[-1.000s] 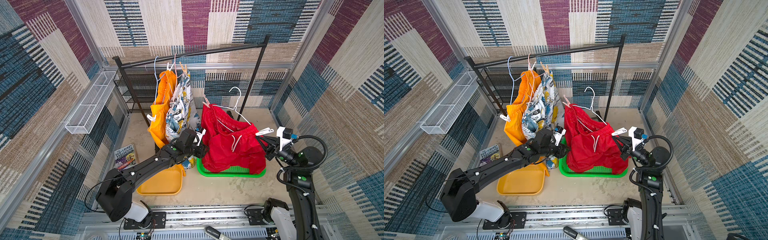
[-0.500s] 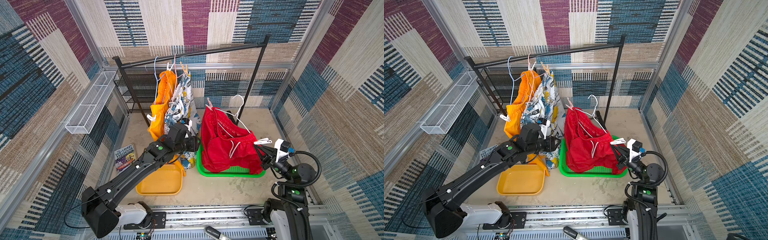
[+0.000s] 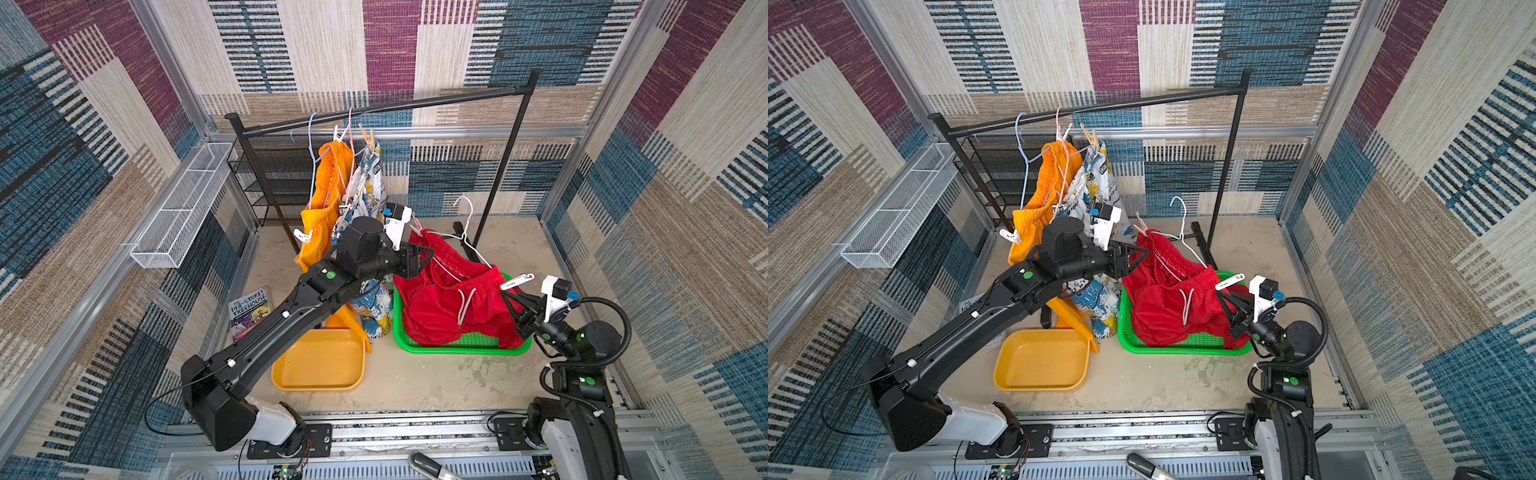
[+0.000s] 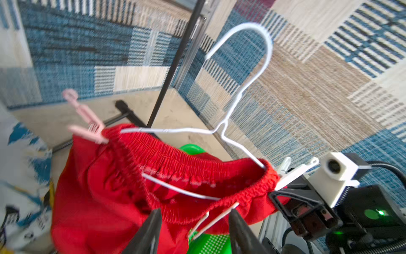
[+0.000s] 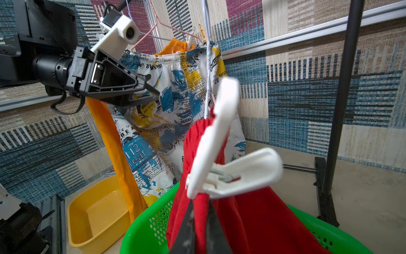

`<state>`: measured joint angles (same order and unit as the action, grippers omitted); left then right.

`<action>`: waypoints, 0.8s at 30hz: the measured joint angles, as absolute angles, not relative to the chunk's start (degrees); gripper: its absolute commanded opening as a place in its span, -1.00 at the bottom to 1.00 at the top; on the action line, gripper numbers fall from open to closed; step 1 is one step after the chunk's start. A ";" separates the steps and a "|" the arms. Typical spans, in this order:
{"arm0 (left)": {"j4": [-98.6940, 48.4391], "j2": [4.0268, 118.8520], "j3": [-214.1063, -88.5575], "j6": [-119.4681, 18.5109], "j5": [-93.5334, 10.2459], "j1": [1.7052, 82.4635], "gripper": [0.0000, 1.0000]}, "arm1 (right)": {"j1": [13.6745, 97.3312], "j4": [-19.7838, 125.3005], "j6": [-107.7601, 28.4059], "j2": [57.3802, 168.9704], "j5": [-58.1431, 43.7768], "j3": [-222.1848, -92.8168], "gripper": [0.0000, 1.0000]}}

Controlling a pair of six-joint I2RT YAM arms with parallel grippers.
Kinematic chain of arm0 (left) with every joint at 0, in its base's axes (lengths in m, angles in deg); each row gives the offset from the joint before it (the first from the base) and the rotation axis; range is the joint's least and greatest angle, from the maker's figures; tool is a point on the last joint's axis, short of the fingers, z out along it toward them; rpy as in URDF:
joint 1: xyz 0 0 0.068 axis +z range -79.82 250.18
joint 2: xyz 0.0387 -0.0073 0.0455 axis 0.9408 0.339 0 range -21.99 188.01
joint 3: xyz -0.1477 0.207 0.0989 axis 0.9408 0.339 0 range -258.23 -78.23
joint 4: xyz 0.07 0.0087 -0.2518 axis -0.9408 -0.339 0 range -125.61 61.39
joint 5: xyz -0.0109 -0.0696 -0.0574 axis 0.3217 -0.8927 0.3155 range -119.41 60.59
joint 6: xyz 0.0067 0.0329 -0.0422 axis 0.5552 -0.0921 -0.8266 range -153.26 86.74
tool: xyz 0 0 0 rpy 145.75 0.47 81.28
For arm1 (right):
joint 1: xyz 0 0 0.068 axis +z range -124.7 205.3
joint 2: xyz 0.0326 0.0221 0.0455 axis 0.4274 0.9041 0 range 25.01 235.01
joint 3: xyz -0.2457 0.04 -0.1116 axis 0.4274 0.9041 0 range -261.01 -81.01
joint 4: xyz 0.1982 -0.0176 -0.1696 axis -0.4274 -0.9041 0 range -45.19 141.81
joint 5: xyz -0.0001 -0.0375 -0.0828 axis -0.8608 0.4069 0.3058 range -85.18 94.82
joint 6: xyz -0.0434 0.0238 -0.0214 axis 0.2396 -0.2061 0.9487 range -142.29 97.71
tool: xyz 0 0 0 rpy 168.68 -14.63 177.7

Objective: Remove the clothespins securing shorts to the hanger
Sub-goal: Adjust the hanger.

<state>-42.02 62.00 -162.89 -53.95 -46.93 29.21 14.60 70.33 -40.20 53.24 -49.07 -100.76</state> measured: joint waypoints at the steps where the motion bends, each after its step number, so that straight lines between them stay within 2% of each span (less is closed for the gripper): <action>1: -41.14 63.39 -164.16 -52.68 -47.83 29.13 0.06 | 14.80 70.33 -40.20 53.39 -49.05 -100.80 -0.80; 8: -37.54 74.06 -173.05 -47.10 -49.23 28.08 -0.05 | 15.26 69.94 -39.94 54.46 -49.25 -102.09 -0.83; 15: -34.92 79.92 -179.33 -43.98 -49.23 27.31 -0.17 | 15.59 69.76 -39.57 54.94 -49.29 -102.38 -0.84; 18: -34.57 81.62 -181.38 -42.43 -49.23 27.20 -0.46 | 15.61 69.61 -39.57 55.16 -49.62 -102.40 -0.84; 24: -34.59 82.98 -182.98 -40.57 -49.25 26.59 -0.81 | 15.72 68.93 -39.55 55.62 -49.60 -102.68 -0.83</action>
<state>-34.59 82.98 -182.98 -40.57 -49.25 26.59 15.72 68.93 -39.55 55.62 -49.60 -102.68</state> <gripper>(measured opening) 0.130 0.083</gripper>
